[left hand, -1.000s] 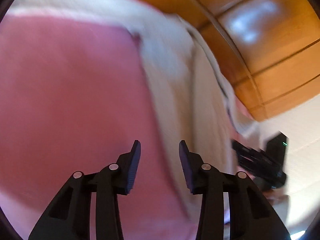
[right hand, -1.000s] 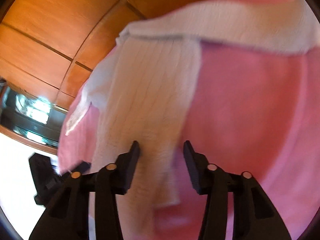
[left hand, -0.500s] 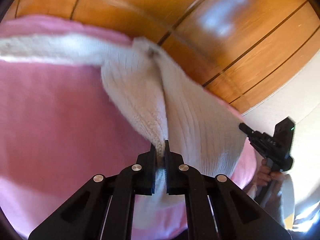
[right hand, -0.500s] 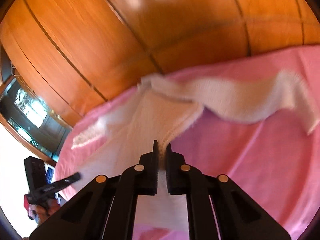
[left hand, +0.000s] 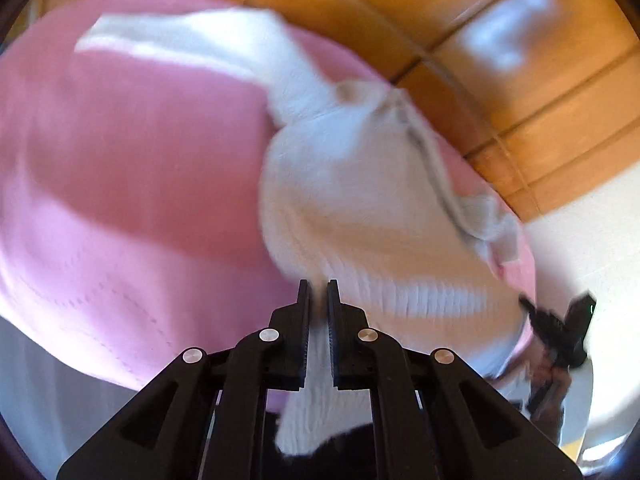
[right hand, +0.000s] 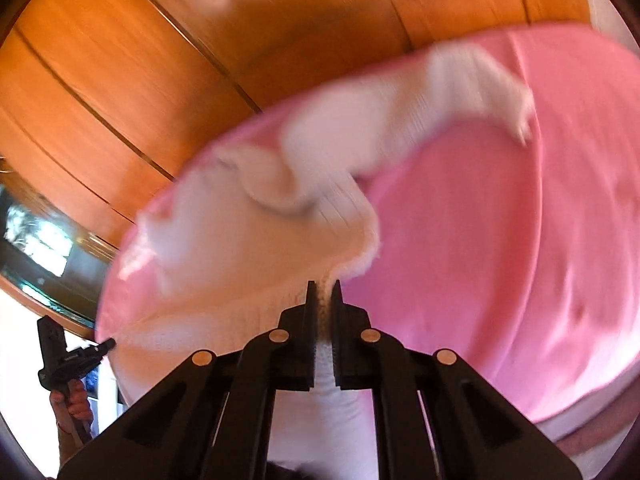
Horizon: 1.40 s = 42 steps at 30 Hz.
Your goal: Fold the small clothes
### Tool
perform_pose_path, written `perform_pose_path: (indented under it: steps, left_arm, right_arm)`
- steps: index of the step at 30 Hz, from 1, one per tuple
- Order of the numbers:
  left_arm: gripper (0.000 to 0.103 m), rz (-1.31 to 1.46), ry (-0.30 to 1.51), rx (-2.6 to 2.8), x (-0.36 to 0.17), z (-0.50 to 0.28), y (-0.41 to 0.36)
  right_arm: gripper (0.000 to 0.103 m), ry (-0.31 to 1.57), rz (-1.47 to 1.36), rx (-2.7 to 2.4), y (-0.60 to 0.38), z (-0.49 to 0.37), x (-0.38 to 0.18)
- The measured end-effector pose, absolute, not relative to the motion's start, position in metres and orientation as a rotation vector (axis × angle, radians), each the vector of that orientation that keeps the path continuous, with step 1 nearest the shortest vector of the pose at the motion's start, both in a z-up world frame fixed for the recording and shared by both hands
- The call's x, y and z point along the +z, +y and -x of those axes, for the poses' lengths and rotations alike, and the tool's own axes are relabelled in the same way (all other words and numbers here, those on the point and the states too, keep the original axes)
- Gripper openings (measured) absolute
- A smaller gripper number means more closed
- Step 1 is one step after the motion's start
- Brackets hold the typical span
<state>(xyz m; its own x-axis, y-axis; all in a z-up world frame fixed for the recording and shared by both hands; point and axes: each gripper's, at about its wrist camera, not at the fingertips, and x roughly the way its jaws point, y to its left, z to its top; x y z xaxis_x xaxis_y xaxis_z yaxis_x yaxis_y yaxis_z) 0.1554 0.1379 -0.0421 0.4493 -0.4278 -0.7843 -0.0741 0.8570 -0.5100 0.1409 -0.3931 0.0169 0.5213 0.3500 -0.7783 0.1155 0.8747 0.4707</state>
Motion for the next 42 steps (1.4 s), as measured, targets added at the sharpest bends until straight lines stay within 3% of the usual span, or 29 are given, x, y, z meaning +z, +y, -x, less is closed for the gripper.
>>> perform_pose_path:
  steps: [2, 3, 4, 5, 10, 11, 12, 13, 14, 20, 25, 26, 28, 30, 35, 36, 42]
  left_arm:
    - [0.03, 0.507, 1.087, -0.187, -0.057, -0.153, 0.138]
    - [0.047, 0.516, 1.08, -0.18, -0.064, -0.15, 0.138]
    - [0.057, 0.525, 1.077, -0.182, -0.07, -0.145, 0.139]
    - [0.058, 0.535, 1.076, -0.198, -0.076, -0.145, 0.137]
    - [0.058, 0.524, 1.065, -0.355, -0.09, -0.115, 0.124]
    - [0.056, 0.497, 1.069, -0.367, -0.092, -0.114, 0.115]
    - [0.031, 0.44, 1.087, -0.37, -0.096, -0.114, 0.104]
    - [0.003, 0.385, 1.112, -0.363, -0.099, -0.114, 0.097]
    - [0.004, 0.359, 1.115, -0.352, -0.097, -0.112, 0.097]
    - [0.003, 0.406, 1.052, -0.388, -0.049, -0.112, 0.129]
    - [0.004, 0.236, 1.168, -0.201, -0.076, -0.116, 0.125]
    - [0.004, 0.236, 1.164, -0.179, -0.078, -0.117, 0.123]
    - [0.026, 0.273, 1.11, -0.174, -0.07, -0.116, 0.123]
    - [0.035, 0.296, 1.039, -0.161, -0.058, -0.119, 0.119]
    - [0.039, 0.283, 0.925, -0.202, -0.038, -0.14, 0.087]
    - [0.044, 0.267, 0.927, -0.228, -0.039, -0.148, 0.072]
    - [0.044, 0.246, 0.969, -0.419, -0.046, -0.184, -0.004]
  right_arm:
    - [0.016, 1.069, -0.498, 0.107, -0.392, -0.138, -0.004]
    - [0.036, 1.081, -0.498, 0.092, -0.394, -0.137, -0.012]
    - [0.048, 1.087, -0.497, 0.08, -0.395, -0.135, -0.019]
    - [0.056, 1.089, -0.494, 0.064, -0.397, -0.133, -0.025]
    - [0.056, 1.152, -0.508, 0.157, -0.394, -0.129, -0.051]
    - [0.051, 1.161, -0.493, 0.174, -0.393, -0.127, -0.054]
    - [0.03, 1.178, -0.473, 0.208, -0.385, -0.127, -0.054]
    - [0.016, 1.19, -0.459, 0.232, -0.382, -0.124, -0.049]
    - [0.006, 1.197, -0.432, 0.246, -0.376, -0.124, -0.043]
    - [0.006, 1.071, -0.353, 0.39, -0.372, -0.099, 0.025]
    - [0.006, 1.26, -0.291, 0.271, -0.374, -0.094, -0.035]
    - [0.009, 1.266, -0.305, 0.255, -0.375, -0.096, -0.041]
    - [0.019, 1.242, -0.305, 0.215, -0.379, -0.099, -0.041]
    - [0.025, 1.19, -0.283, 0.171, -0.39, -0.103, -0.03]
    - [0.045, 0.989, -0.102, -0.055, -0.419, -0.14, 0.003]
    - [0.046, 0.966, -0.062, -0.093, -0.423, -0.15, 0.004]
    - [0.047, 0.911, 0.095, -0.294, -0.461, -0.213, -0.013]
